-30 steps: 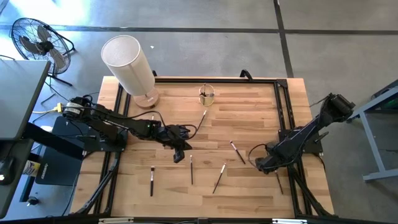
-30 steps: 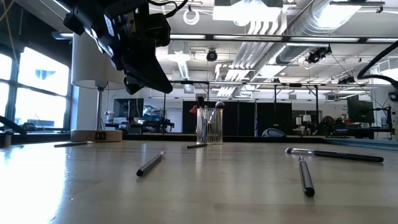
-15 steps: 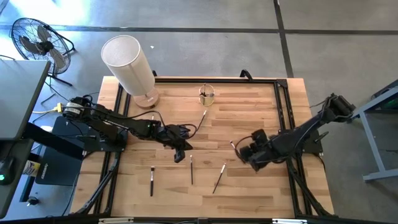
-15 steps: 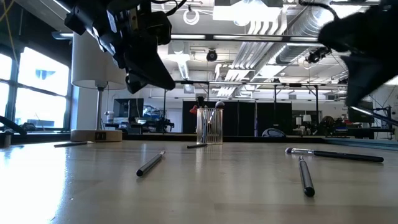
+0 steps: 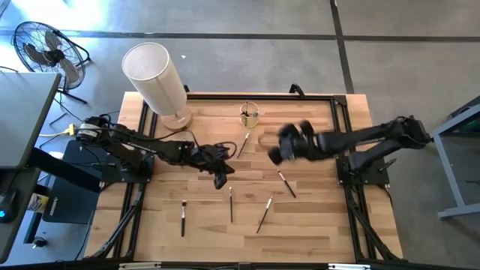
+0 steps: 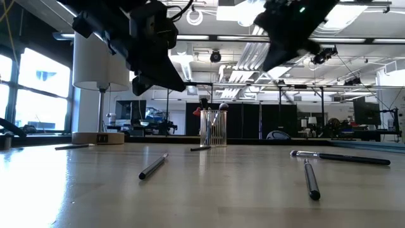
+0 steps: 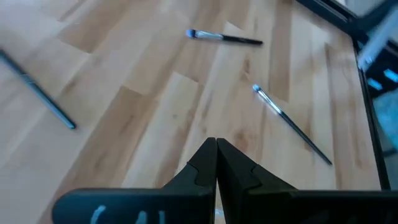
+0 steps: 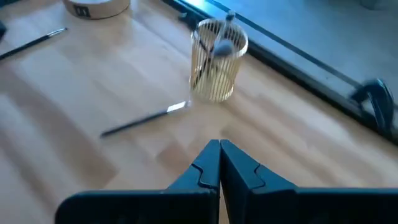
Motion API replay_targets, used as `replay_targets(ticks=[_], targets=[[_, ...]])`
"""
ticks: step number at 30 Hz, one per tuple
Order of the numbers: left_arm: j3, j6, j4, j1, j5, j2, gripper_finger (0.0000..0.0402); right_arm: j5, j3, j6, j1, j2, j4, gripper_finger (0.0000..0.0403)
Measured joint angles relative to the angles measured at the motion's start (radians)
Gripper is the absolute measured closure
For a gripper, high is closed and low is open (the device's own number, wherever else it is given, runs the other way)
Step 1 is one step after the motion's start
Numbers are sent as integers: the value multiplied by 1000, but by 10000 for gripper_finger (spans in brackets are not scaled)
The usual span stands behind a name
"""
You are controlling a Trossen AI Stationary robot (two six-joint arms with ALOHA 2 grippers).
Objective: Sort items
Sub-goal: Put the angle shadow brush into the glass
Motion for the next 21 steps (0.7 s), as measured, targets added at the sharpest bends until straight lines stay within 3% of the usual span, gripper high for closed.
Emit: replay_targets(ticks=[5, 11, 17, 21], targets=[[0, -59, 0, 49, 0, 0, 401, -317, -81, -368, -268, 0, 452, 403], [0, -101, 3, 71, -14, 0, 401, -676, -104, -597, -526, 3, 878, 403], [0, -103, 53, 70, -83, 0, 401, -961, -101, -641, -692, 121, 1216, 403], [1, -134, 70, 70, -131, 0, 401, -1083, -70, -601, -731, 249, 1316, 403]])
